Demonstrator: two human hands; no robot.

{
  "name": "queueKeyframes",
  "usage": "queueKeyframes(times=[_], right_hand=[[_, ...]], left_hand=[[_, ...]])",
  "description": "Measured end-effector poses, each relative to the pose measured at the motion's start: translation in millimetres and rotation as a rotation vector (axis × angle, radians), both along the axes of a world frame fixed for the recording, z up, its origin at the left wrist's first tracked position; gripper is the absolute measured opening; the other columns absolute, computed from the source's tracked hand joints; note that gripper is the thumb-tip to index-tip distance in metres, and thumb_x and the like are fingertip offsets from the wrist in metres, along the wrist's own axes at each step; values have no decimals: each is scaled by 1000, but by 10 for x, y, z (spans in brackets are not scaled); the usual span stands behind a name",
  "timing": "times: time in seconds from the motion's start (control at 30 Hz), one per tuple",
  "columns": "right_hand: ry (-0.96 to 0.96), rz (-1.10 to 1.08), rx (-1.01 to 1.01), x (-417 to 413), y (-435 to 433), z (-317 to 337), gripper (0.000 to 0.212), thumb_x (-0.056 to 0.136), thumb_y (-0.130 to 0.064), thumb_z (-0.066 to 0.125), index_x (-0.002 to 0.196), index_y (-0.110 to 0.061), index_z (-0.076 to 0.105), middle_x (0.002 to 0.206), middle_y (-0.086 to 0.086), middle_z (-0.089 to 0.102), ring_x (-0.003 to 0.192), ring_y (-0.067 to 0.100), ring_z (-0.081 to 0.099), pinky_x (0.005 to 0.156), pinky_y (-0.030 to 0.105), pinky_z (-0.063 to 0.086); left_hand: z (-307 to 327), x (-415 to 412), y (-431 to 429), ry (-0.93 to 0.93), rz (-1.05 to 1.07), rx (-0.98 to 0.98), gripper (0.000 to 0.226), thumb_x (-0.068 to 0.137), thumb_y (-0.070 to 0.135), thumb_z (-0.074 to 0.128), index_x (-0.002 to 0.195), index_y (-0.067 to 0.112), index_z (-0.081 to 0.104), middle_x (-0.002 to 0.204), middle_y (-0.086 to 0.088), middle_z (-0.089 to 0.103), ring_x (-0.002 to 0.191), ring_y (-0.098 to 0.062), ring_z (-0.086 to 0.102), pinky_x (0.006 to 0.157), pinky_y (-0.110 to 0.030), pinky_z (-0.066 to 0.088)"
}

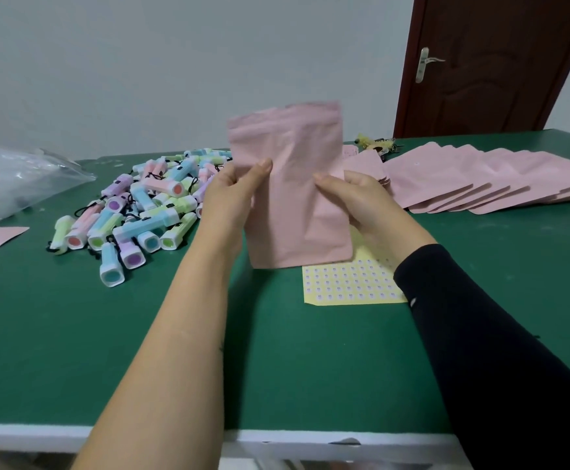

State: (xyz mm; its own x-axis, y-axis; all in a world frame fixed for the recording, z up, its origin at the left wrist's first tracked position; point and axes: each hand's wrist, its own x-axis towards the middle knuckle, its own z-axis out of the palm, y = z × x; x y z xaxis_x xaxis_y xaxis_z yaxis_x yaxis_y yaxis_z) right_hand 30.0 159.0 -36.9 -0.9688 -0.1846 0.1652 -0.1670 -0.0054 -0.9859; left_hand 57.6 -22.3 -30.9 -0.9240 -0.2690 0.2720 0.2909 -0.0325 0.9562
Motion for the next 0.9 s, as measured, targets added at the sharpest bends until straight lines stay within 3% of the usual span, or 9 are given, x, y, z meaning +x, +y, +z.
queueKeyframes(times=[0.1,0.23,0.33,0.43,0.57,0.67,0.73,0.83,0.9], right_hand=[[-39,98,-51,7,-46,0,24,85,-28,73,104,-14,70,103,1,75,98,18,71,93,37,54],[-64,122,-94,20,-81,-5,26,84,-26,75,106,-14,68,101,-1,76,97,15,72,90,34,54],[-87,70,-134,-1,-53,-4,33,83,-24,76,112,-9,66,103,0,75,99,16,71,96,38,53],[-98,62,-143,-22,-34,-23,22,85,-19,74,105,-11,69,100,3,76,95,19,72,90,36,55],[-102,49,-122,-29,-45,-27,22,84,-19,74,105,-11,69,97,3,76,92,19,73,83,34,57],[-116,85,-94,-12,-52,-17,24,85,-21,73,107,-12,68,94,0,77,88,17,73,71,29,58],[-110,46,-101,2,-73,-10,13,89,-19,70,100,-13,68,91,0,77,86,18,74,68,30,60],[-72,-176,-129,10,-124,40,12,95,-24,60,100,-15,65,104,6,73,100,26,68,92,44,55],[-57,-200,-224,26,-157,94,24,99,-32,52,109,-13,63,110,7,71,108,26,65,102,46,48]], left_hand=[[-13,12,45,6,-5,-4,12,89,23,72,79,22,65,62,16,68,55,3,61,52,-10,44],[7,39,37,-32,-60,40,7,88,23,73,89,18,70,75,7,74,69,-9,70,64,-21,54],[25,47,3,-147,-132,33,31,82,31,78,107,14,72,96,-3,77,90,-22,73,80,-34,58],[15,54,18,-223,-194,-11,34,81,27,78,110,10,71,96,-6,77,86,-23,74,73,-31,58],[2,37,28,-223,-181,21,20,84,18,74,103,12,72,90,-4,77,77,-19,73,66,-27,57],[-20,36,42,-203,-110,44,20,85,17,74,104,11,72,92,-4,77,81,-20,73,68,-27,57],[-32,32,85,-155,1,11,20,84,20,75,103,17,68,93,4,75,84,-15,71,70,-27,55],[-26,43,166,42,281,-210,37,84,24,74,116,26,55,109,16,60,100,-2,58,80,-14,43],[-8,65,216,168,240,-352,42,89,27,69,127,30,53,116,25,55,107,6,51,85,-4,38]])
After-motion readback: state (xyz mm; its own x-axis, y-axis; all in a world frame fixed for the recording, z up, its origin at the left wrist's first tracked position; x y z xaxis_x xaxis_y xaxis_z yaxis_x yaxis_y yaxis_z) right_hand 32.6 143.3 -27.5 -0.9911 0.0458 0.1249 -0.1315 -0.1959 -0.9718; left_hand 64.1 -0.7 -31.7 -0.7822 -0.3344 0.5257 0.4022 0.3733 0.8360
